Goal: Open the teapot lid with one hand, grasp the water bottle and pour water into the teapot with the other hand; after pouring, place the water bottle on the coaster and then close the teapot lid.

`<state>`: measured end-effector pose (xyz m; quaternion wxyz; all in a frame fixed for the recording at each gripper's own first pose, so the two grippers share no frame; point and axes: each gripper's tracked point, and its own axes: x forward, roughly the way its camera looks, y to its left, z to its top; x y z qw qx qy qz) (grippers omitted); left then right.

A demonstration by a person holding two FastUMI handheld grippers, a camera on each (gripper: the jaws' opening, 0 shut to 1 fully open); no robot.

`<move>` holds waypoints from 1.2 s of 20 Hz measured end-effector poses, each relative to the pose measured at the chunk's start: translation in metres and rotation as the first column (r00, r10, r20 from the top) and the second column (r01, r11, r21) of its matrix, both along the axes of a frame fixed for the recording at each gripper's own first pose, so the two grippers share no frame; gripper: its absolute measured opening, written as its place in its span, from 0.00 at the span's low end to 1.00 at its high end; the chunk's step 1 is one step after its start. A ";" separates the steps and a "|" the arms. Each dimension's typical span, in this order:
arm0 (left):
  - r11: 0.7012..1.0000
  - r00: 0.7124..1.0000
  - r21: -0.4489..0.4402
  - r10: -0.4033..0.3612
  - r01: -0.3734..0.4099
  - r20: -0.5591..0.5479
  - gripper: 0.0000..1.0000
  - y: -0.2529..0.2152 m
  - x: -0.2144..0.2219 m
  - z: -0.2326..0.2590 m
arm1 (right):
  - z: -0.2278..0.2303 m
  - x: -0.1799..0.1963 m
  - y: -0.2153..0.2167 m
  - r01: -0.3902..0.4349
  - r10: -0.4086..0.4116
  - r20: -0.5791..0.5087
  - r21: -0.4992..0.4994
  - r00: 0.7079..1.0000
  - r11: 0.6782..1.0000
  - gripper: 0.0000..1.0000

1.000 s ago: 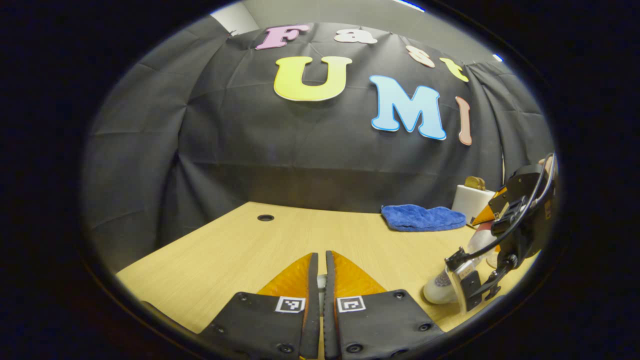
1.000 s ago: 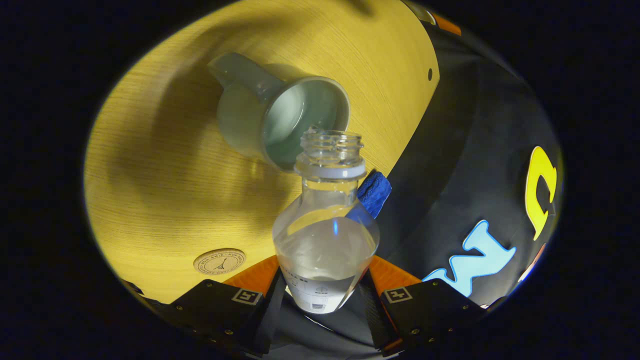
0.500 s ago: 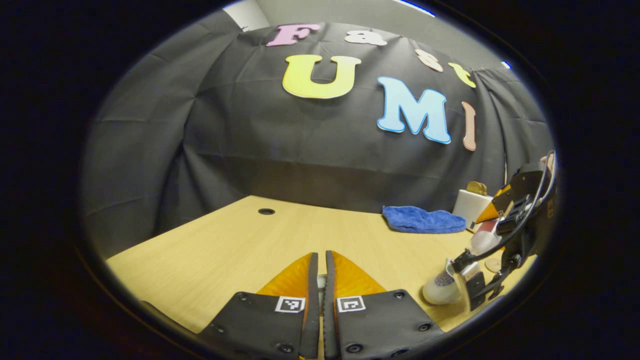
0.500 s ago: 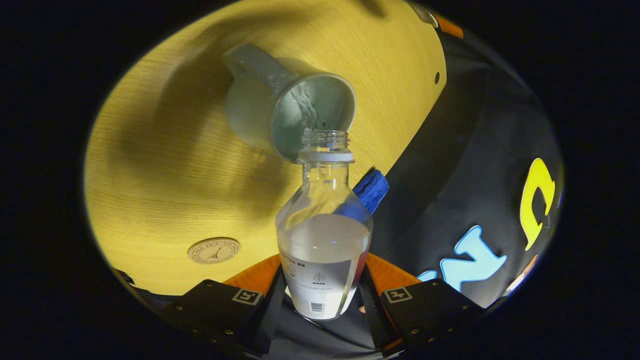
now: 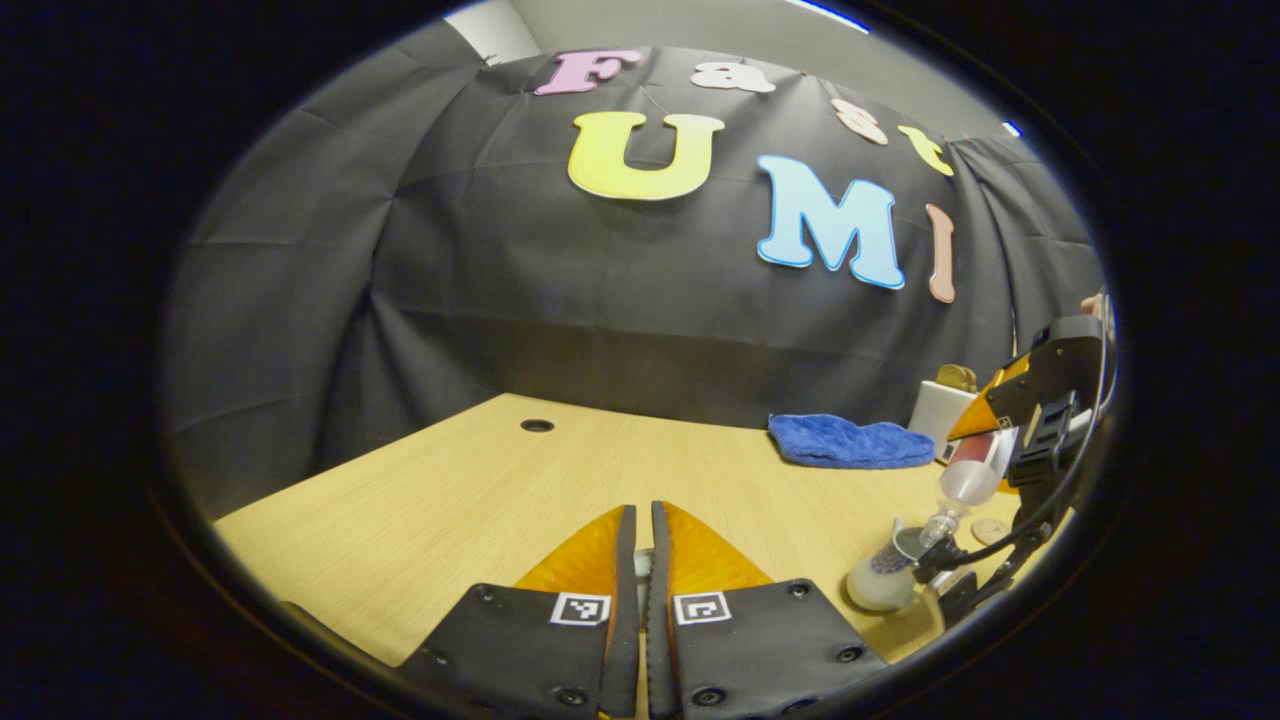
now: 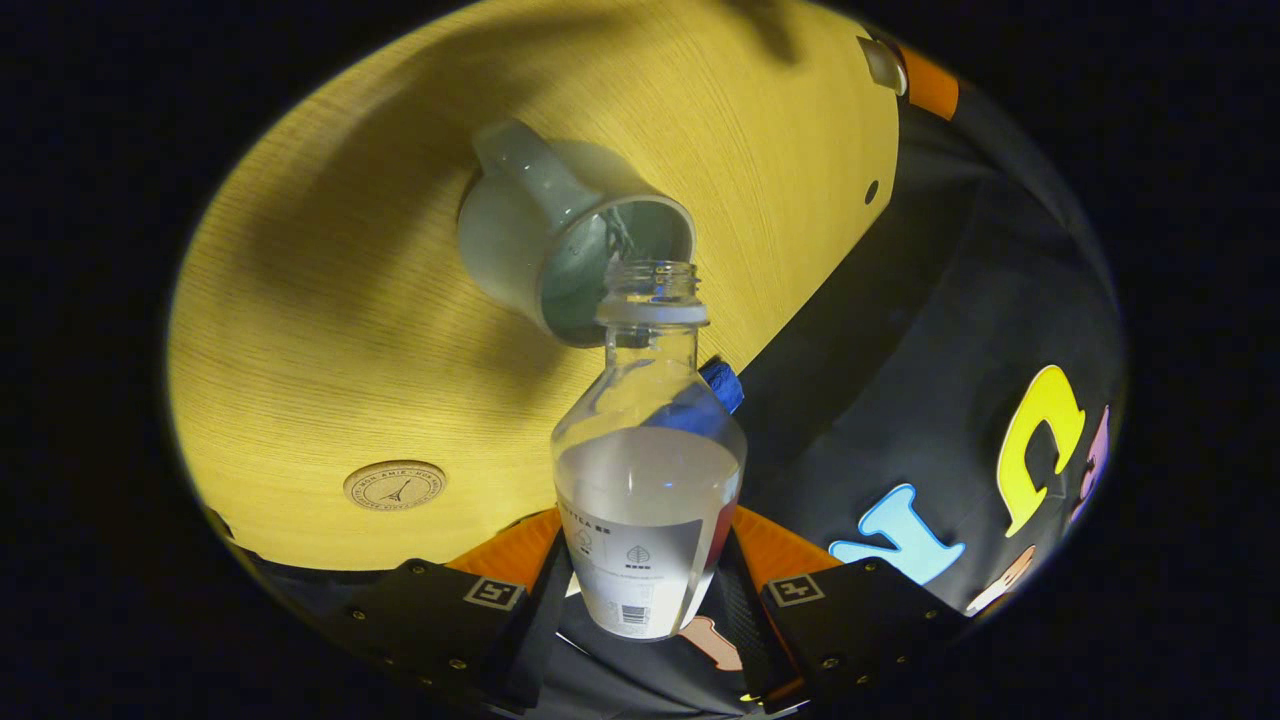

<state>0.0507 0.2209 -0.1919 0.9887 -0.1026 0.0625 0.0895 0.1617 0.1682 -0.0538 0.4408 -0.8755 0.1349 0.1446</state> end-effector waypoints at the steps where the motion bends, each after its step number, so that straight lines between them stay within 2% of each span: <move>1: 1.000 1.000 0.001 0.002 -0.002 -0.002 0.10 0.001 -0.001 0.000 | 0.000 0.000 -0.001 -0.002 0.002 -0.001 0.000 1.000 1.000 0.73; 16: 1.000 1.000 0.014 -0.009 0.010 -0.014 0.09 -0.012 -0.007 0.006 | 0.005 0.000 0.002 -0.041 0.041 0.020 -0.016 0.999 0.999 0.73; 21: 1.000 1.000 0.016 -0.004 0.004 -0.018 0.10 -0.008 -0.008 0.007 | 0.008 0.001 0.011 -0.110 0.113 0.043 -0.070 0.993 0.991 0.73; 24: 1.000 1.000 0.026 -0.006 0.006 -0.016 0.10 -0.008 -0.007 0.010 | 0.009 0.001 0.011 -0.114 0.118 0.053 -0.073 0.992 0.991 0.74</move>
